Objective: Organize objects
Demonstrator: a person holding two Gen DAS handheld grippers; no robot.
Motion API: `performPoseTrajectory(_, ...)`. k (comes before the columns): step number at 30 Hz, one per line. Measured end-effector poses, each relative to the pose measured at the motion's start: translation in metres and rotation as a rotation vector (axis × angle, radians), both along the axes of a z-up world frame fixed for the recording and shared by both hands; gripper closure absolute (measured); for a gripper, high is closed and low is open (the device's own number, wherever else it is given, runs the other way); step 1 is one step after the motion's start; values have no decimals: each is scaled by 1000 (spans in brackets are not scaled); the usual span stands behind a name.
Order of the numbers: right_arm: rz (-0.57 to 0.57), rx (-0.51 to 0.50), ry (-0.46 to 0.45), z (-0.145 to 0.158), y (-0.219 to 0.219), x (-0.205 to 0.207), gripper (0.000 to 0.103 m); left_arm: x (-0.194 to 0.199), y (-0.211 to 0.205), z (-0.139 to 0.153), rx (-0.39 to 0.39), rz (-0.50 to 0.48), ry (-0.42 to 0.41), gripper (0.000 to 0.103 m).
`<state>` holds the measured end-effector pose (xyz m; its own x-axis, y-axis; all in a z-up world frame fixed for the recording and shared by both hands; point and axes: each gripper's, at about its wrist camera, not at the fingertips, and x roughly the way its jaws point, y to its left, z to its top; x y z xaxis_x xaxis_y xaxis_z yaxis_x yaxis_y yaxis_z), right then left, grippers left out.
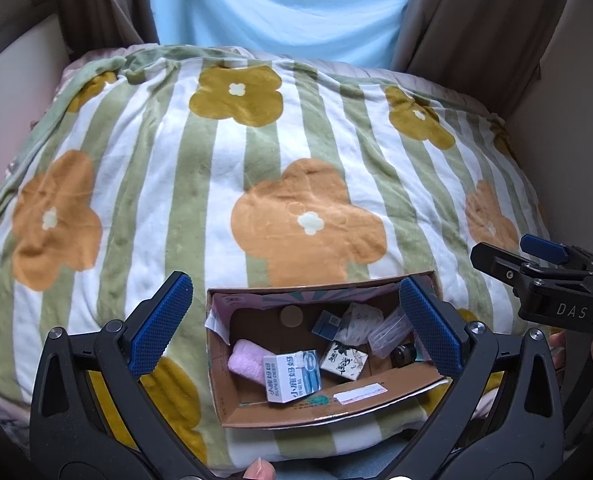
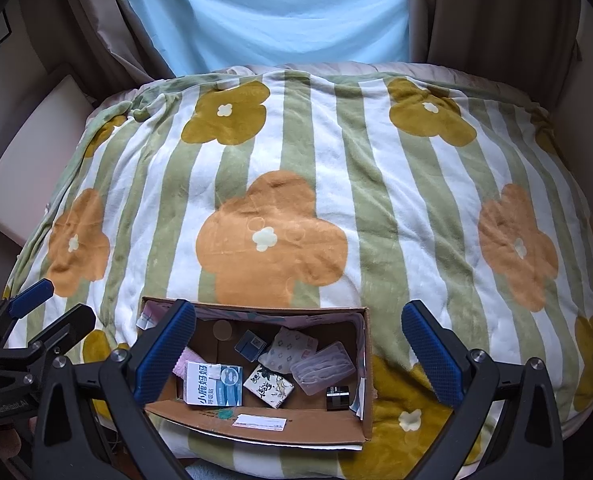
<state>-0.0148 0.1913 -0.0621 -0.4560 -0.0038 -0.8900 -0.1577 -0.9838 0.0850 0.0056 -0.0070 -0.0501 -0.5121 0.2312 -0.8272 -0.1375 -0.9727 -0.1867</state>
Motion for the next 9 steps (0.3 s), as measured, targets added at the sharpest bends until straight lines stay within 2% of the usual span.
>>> performPoseTrajectory(9,-2,-1,-2,1,1,-2,0,0,0,-7,-29,41,-19,0)
